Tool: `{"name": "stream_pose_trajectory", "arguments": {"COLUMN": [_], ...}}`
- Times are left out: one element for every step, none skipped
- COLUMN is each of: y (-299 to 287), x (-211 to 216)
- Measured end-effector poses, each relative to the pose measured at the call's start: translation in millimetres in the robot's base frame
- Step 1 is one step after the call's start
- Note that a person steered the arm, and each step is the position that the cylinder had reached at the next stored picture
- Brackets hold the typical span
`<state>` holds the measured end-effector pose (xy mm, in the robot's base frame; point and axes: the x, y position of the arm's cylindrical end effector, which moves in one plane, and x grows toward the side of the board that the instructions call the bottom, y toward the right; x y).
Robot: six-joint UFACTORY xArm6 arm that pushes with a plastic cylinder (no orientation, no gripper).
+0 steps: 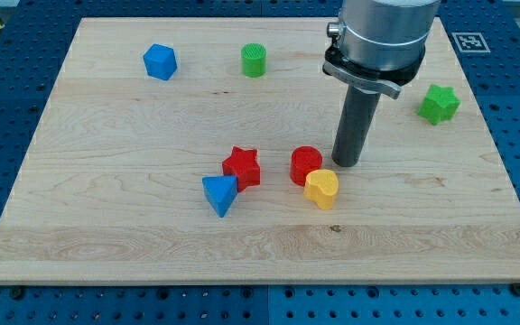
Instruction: Move the yellow heart and red circle slightly towards the red star
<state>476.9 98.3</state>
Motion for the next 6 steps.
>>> {"name": "stream_pose_trajectory", "arguments": {"y": [-6.2, -14.4, -19.9, -26.4, -27.2, -27.3], "x": [-0.8, -0.8, -0.8, -0.8, -0.8, -0.8]}}
